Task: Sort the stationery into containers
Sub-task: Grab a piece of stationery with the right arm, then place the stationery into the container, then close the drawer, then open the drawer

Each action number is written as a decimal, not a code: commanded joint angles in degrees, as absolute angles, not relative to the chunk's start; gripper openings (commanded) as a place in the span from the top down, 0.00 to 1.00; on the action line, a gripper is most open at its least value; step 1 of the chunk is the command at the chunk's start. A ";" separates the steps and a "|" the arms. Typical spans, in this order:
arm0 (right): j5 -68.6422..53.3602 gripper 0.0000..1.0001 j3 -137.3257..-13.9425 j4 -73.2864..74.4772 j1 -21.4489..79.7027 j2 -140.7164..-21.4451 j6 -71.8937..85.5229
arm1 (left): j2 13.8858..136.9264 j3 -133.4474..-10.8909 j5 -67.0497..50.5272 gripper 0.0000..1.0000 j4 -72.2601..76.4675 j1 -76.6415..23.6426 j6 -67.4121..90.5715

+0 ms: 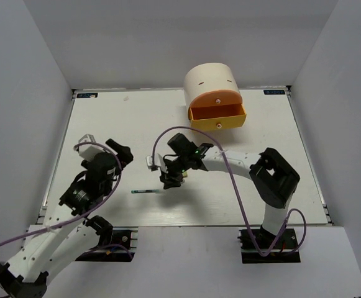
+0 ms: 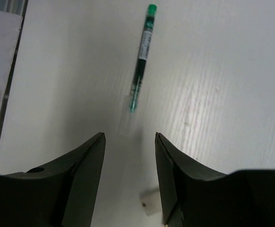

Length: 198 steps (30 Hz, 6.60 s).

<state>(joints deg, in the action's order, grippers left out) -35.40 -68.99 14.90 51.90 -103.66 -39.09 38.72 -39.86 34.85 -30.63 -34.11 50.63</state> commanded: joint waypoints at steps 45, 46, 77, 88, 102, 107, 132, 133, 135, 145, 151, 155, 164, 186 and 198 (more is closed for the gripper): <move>-20.65 0.98 -69.17 12.48 59.24 -101.00 -29.35 | 24.87 -41.48 44.47 0.00 -51.07 -33.93 61.09; -20.65 0.98 -69.17 12.39 58.46 -100.81 -29.27 | 25.40 -40.96 44.47 0.00 -51.06 -33.93 61.08; -10.90 1.00 -80.42 9.41 31.82 -86.75 -40.16 | 34.10 -36.30 36.56 0.00 -34.55 -34.54 57.13; -14.41 1.00 -79.72 7.29 22.77 -89.64 -48.06 | 35.77 -35.24 34.80 0.00 -32.78 -34.54 56.60; -18.37 0.82 -79.54 10.46 19.16 -91.32 -50.45 | 38.05 -34.72 33.75 0.00 -30.06 -34.54 55.55; -25.72 0.95 -78.05 12.47 18.02 -88.16 -50.18 | 39.19 -34.72 32.70 0.00 -29.01 -34.54 55.55; -25.68 1.00 -78.31 17.15 17.93 -96.23 -53.80 | 42.98 -32.52 26.63 0.00 -22.94 -34.54 53.96; -25.06 1.00 -78.40 16.44 18.19 -96.50 -53.27 | 42.98 -32.52 26.63 0.00 -22.94 -34.54 53.96; -23.21 1.00 -78.31 13.72 18.19 -97.12 -52.04 | 42.98 -32.52 26.63 0.00 -22.94 -34.54 53.96; -19.08 1.00 -78.57 7.57 19.60 -99.58 -51.42 | 45.26 -32.52 24.96 0.00 -20.04 -34.54 53.44; -16.96 1.00 -81.56 6.24 20.56 -102.30 -50.71 | 46.32 -32.52 24.43 0.00 -19.51 -34.54 53.44; -15.91 1.00 -82.09 4.14 21.09 -103.45 -50.19 | 46.85 -32.52 24.43 0.00 -18.98 -34.54 53.44; -22.49 1.00 -77.80 4.66 21.18 -98.01 -49.04 | 46.85 -32.52 23.91 0.00 -18.98 -34.54 52.91; -12.92 0.45 -46.93 -22.23 16.44 -88.14 20.18 | 47.29 -32.52 22.32 0.00 -18.28 -34.54 52.38; -12.22 0.40 -53.17 -28.83 15.91 -100.54 43.85 | 46.14 -32.52 21.80 0.00 -20.48 -34.54 53.00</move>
<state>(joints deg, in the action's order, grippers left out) -12.40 -49.47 -24.25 16.25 -99.81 36.07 47.07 -32.32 22.68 -19.66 -34.30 53.01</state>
